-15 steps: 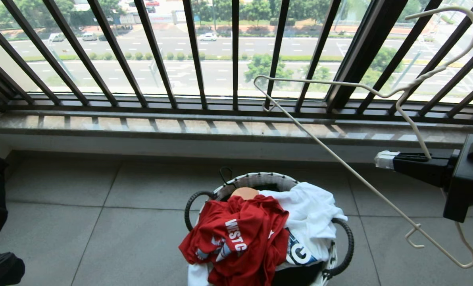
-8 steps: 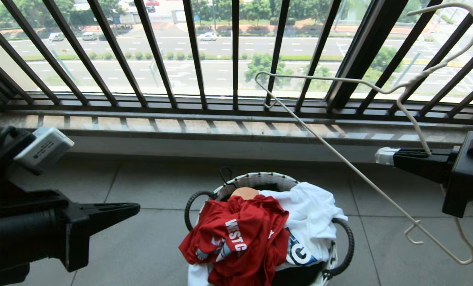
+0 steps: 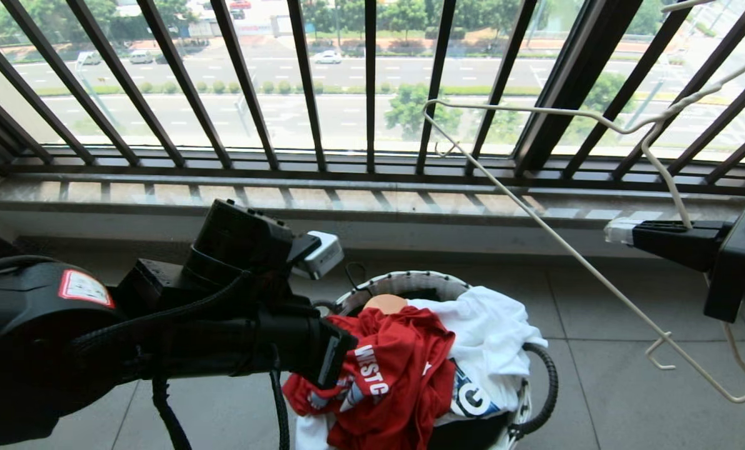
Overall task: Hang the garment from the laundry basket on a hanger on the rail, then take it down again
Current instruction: Pick up clothes from the basket
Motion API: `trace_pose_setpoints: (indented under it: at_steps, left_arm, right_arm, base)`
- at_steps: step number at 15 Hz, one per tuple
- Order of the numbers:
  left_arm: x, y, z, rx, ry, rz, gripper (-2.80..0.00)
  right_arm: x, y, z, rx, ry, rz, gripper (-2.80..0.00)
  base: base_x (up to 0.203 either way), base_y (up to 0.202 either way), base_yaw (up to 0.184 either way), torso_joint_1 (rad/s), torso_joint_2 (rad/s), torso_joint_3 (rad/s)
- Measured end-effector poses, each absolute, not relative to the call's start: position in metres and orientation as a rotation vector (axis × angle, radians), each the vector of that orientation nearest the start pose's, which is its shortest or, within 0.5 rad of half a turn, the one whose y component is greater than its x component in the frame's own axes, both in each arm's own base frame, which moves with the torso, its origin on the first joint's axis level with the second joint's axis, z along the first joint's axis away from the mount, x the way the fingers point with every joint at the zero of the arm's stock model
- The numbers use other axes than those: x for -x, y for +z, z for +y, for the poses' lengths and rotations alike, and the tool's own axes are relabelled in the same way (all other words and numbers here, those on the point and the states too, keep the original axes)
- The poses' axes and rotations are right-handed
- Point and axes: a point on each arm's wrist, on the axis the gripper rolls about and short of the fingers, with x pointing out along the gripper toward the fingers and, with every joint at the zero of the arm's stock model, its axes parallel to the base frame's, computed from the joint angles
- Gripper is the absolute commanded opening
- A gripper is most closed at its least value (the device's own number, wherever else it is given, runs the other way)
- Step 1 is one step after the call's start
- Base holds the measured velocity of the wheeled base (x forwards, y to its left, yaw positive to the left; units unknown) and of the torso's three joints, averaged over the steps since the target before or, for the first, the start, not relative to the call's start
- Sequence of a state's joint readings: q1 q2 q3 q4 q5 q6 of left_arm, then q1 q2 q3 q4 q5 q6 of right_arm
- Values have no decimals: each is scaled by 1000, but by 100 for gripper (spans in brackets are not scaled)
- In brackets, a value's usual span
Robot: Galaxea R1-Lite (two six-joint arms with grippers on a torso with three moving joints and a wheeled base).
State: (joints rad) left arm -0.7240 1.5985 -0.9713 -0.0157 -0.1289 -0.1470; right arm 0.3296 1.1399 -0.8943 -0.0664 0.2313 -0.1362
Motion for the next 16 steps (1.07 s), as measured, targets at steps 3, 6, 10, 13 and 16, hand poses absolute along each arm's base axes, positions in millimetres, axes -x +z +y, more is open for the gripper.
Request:
trace_pose_setpoints:
  at_steps: [3, 6, 10, 13, 16]
  left_arm:
    - [-215, 184, -202, -91, -722, 693, 0]
    - [-216, 172, -215, -137, -692, 719, 0]
    - [-224, 152, -224, -215, -594, 738, 0]
    - [-231, 145, -230, -203, -590, 711, 0]
    - [-234, 135, -232, -210, -592, 700, 0]
  right_arm:
    - [-155, 285, 56, 141, 559, 149, -280]
    - [-155, 284, 56, 142, 556, 150, -280]
    - [-155, 284, 56, 142, 556, 150, -280]
    - [-155, 284, 56, 143, 556, 150, -280]
    - [-155, 284, 56, 144, 556, 150, -280]
  base:
    - [0, 0, 0, 0, 0, 0]
    - [0, 0, 0, 0, 0, 0]
    - [0, 0, 0, 0, 0, 0]
    - [0, 0, 0, 0, 0, 0]
    - [0, 0, 0, 0, 0, 0]
